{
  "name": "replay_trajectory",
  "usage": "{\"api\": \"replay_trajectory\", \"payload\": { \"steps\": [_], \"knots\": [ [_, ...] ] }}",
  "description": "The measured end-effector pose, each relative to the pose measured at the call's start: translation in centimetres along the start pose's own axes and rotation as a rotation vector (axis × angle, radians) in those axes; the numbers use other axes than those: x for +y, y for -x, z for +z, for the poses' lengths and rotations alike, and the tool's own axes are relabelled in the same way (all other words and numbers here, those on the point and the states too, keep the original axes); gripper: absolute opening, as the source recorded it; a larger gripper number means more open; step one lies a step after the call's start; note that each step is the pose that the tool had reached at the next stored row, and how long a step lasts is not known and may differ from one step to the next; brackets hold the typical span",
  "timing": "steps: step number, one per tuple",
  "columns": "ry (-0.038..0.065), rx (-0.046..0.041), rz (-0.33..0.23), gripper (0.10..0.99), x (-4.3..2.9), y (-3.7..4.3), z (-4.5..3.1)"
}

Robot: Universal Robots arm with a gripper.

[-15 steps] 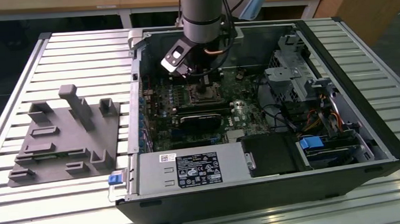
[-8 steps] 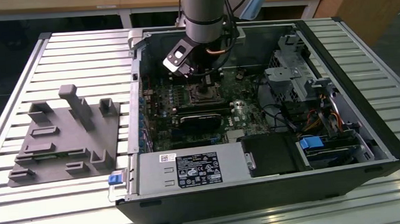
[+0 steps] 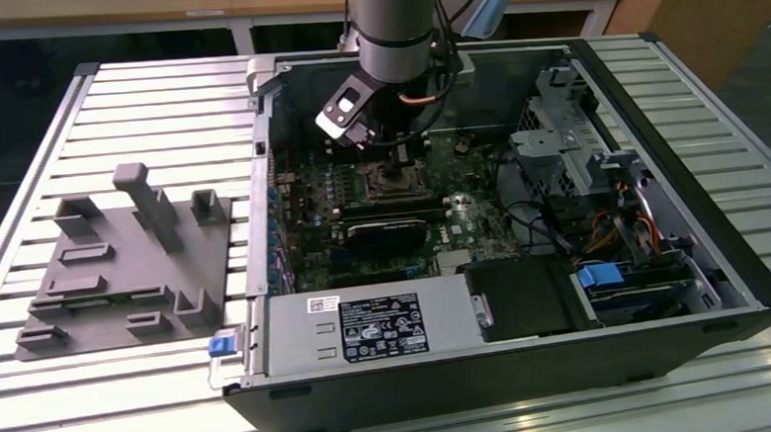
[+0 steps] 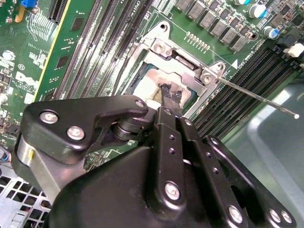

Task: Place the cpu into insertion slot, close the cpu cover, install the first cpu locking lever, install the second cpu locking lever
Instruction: 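Install the first cpu locking lever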

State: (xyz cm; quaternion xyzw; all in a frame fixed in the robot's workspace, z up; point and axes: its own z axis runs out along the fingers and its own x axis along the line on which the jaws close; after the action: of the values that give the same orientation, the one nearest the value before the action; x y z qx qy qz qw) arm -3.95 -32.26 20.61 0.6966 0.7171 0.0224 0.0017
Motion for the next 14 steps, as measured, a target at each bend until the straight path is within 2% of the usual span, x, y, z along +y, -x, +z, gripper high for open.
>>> {"api": "replay_trajectory", "payload": {
  "steps": [14],
  "knots": [
    [0.0,0.0001,0.0,0.106,0.02,-0.01,-0.26]
  ]
}}
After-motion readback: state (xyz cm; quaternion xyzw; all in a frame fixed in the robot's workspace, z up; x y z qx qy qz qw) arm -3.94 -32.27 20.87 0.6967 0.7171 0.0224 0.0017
